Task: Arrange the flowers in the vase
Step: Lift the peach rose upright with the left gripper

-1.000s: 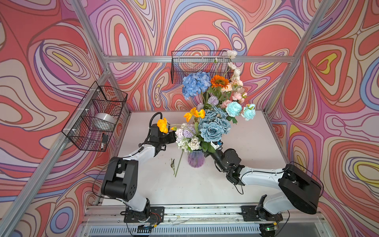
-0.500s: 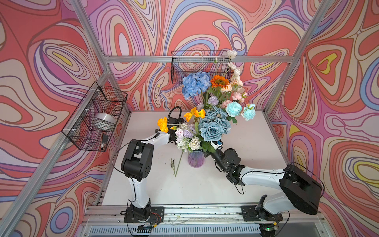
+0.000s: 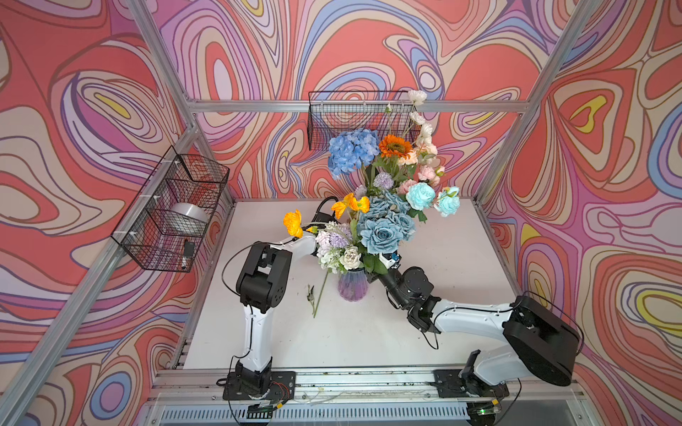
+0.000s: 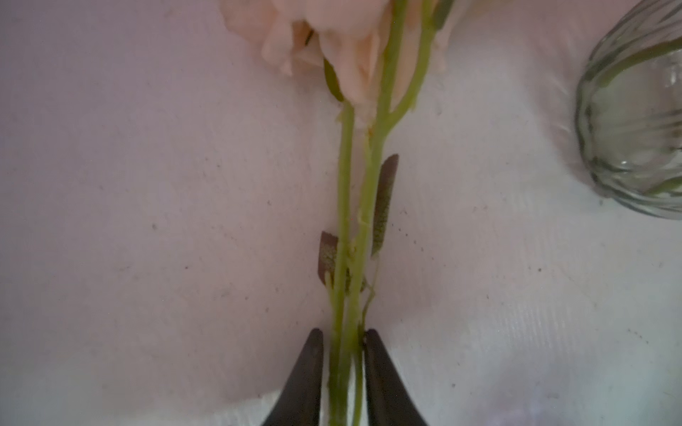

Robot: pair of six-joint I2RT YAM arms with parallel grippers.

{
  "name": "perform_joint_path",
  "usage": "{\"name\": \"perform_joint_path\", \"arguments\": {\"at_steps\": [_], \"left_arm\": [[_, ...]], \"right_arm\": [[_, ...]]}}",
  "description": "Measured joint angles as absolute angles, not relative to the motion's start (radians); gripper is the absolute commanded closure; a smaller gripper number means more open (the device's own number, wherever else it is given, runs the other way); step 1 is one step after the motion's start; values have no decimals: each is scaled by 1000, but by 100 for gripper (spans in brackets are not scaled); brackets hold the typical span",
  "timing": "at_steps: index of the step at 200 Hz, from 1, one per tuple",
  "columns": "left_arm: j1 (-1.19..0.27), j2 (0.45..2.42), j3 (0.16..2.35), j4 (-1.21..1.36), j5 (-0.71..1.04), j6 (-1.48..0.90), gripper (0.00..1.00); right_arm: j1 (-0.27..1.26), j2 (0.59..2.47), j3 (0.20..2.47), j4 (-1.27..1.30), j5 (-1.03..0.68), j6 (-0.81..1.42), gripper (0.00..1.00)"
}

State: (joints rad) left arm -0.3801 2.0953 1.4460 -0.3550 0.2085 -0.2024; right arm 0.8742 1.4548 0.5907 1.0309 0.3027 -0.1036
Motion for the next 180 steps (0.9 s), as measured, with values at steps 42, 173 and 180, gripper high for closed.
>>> {"name": "perform_joint_path", "arguments": {"at_steps": [42, 173, 180], "left_arm": [[-380, 2077, 1415, -335, 193, -225, 100], [-282, 1090, 836, -78, -12, -478, 100], [-281, 1044, 822, -75, -28, -486, 100]], "right_arm": [[874, 1455, 591, 1031, 303, -104, 53], [874, 1454, 649, 945, 303, -87, 54], [874, 1454, 652, 938, 305, -84, 54]]}}
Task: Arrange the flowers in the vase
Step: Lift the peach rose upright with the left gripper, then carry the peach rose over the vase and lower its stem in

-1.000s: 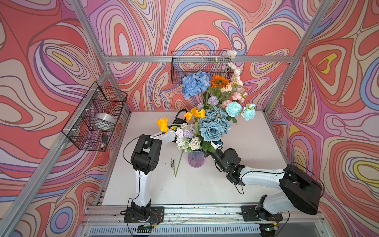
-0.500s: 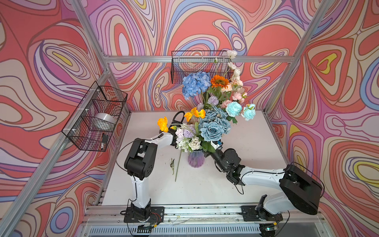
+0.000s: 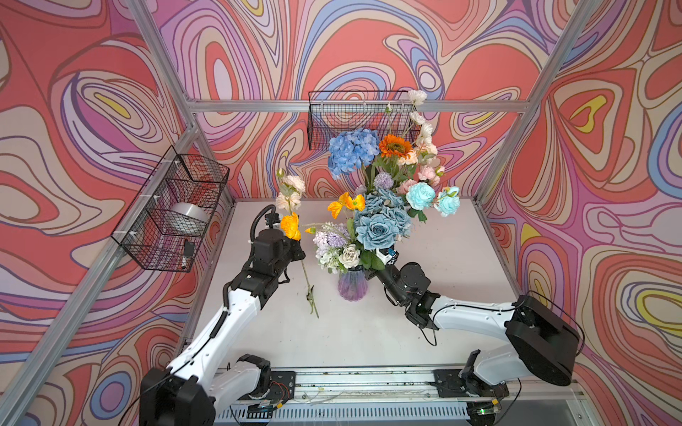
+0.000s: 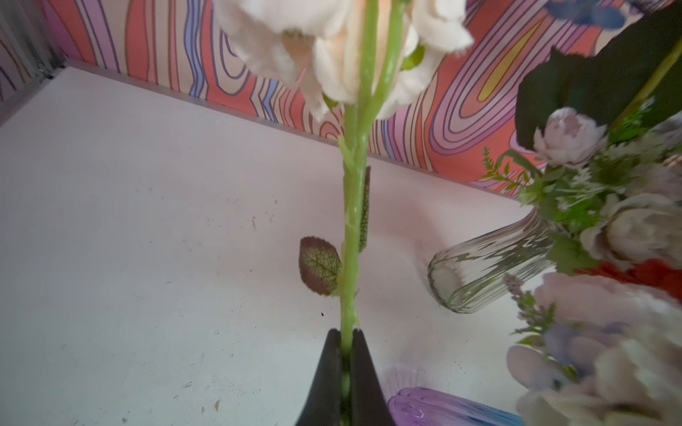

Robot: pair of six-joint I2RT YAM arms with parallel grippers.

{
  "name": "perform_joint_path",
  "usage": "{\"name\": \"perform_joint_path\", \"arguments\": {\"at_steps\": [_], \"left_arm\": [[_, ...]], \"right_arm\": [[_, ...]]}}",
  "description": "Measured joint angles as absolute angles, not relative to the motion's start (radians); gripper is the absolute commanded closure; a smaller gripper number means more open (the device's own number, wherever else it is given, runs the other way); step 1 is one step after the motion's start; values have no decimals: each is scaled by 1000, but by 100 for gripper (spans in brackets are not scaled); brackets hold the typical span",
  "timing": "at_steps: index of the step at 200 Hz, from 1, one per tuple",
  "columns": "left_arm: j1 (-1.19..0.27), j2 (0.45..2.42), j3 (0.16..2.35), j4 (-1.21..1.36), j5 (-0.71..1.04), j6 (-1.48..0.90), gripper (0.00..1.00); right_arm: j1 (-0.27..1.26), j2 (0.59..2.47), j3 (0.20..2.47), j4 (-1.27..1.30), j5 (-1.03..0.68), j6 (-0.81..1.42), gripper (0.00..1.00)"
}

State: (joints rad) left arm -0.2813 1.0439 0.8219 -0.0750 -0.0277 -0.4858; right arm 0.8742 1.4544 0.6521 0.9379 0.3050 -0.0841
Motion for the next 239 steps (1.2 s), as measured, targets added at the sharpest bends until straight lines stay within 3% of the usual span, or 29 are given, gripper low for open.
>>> {"name": "perform_joint_path", "arguments": {"at_steps": [54, 109, 167, 239], "left_arm": [[-282, 747, 796, -55, -88, -509, 100], [-294, 596, 834, -7, 0, -531, 100], [-307, 601, 936, 85, 108, -557, 100], [-414, 751, 906, 431, 164, -588, 100]], "right_arm": [[874, 1454, 674, 894, 324, -52, 54], [874, 1454, 715, 818, 334, -20, 53], [874, 1434, 776, 689, 338, 2, 53], [874, 1391, 788, 608, 345, 22, 53]]}}
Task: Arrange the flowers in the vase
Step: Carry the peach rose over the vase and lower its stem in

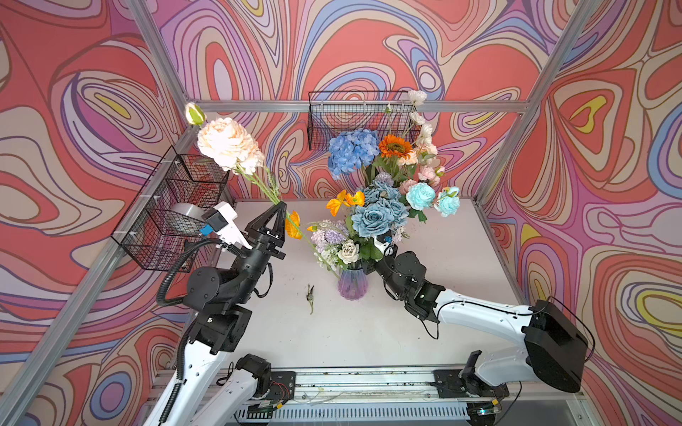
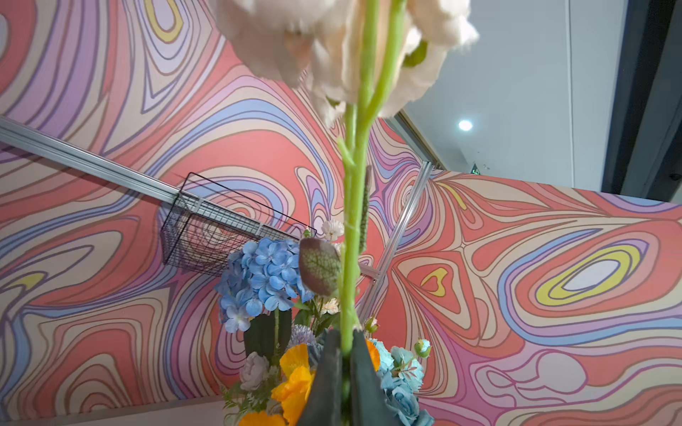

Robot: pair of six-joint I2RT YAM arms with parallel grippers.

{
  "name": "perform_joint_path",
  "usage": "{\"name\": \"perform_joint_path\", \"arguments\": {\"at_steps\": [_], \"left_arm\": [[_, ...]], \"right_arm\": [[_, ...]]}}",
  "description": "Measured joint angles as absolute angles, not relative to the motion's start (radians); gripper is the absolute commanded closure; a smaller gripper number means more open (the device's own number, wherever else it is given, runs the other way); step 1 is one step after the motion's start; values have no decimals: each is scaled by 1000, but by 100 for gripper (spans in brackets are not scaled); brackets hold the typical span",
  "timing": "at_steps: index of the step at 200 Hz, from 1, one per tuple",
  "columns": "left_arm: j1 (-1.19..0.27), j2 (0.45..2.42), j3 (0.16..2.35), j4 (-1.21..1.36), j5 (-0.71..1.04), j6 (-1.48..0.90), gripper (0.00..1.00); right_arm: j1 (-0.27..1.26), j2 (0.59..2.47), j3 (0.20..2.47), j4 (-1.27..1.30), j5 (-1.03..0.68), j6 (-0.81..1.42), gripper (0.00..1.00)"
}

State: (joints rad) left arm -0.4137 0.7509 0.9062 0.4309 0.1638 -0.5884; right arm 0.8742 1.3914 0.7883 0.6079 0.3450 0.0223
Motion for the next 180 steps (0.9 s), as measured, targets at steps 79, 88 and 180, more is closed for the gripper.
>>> {"name": "perform_joint_path", "arguments": {"at_steps": [79, 88, 180], "left_arm": [[-686, 949, 916, 629, 95, -366, 100], [-715, 962, 918, 645, 79, -322, 100], [-824, 1023, 918, 739, -29, -27, 100]], "right_arm": [[874, 1305, 744, 552, 336, 47, 51], [874, 1290, 745, 532, 331, 47, 51], [874, 1272, 772, 453, 298, 51, 52]]}}
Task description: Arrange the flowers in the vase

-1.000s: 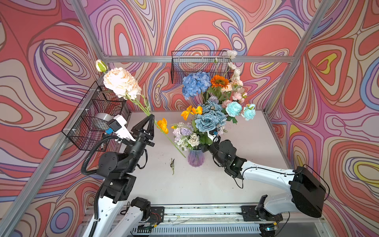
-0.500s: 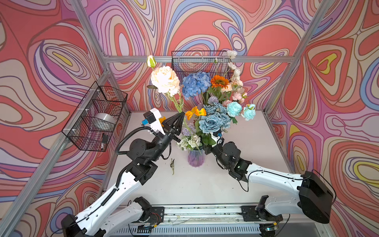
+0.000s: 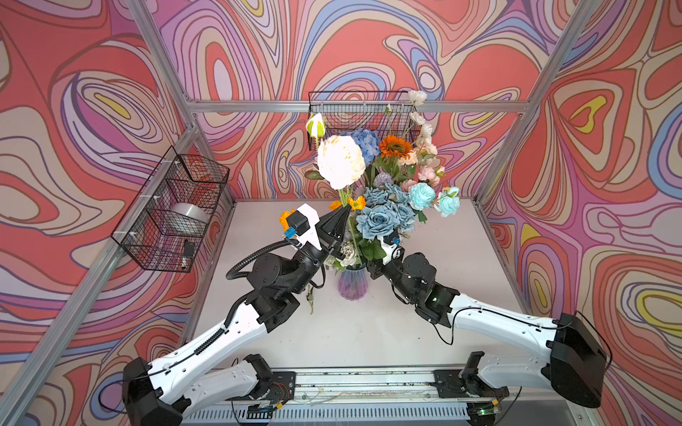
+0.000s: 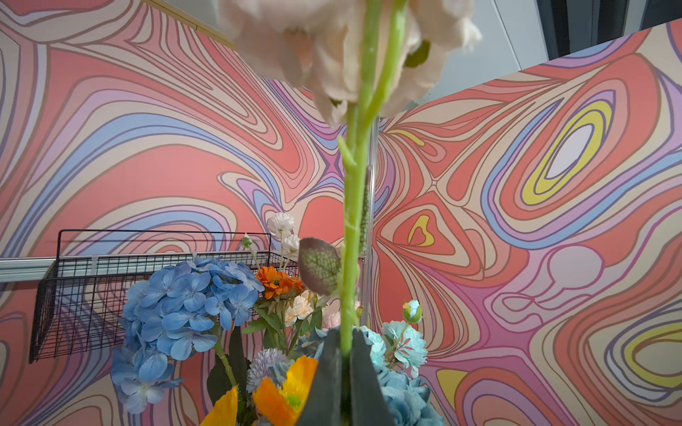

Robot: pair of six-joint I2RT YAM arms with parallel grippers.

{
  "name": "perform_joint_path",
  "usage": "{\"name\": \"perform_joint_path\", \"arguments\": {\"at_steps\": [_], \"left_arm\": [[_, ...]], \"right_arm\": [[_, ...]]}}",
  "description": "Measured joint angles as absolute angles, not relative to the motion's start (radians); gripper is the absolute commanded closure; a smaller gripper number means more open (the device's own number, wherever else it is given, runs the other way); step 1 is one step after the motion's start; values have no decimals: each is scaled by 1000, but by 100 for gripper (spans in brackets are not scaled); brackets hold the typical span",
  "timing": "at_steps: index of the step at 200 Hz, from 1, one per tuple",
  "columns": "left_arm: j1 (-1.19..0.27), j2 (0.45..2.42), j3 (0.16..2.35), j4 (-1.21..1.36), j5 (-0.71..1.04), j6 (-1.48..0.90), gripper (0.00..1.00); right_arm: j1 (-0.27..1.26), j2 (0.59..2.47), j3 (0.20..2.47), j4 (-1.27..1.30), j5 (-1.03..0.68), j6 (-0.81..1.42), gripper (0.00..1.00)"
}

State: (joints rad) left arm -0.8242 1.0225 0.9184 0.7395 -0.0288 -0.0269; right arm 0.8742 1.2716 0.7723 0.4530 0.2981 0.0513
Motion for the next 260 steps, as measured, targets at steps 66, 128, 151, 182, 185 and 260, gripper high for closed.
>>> {"name": "perform_joint_path", "arguments": {"at_steps": [66, 128, 151, 182, 185, 260], "left_arm": [[-826, 1023, 896, 731, -57, 25, 100], [-831, 1061, 762, 730, -73, 35, 100], [-849, 1087, 739, 738, -85, 52, 100], [-875, 1142, 694, 758, -131, 84, 100], [-878, 1148, 691, 758, -137, 86, 100], [-912, 1182, 662, 775, -207, 92, 100]], "right_arm": [[874, 1274, 772, 456, 297, 52, 52], [874, 1295, 772, 464, 292, 52, 52], [874, 1299, 772, 465, 293, 52, 52], [874, 1300, 772, 461, 301, 51, 52], [874, 1300, 772, 461, 302, 51, 52], [874, 1300, 772, 439, 311, 52, 51]]}}
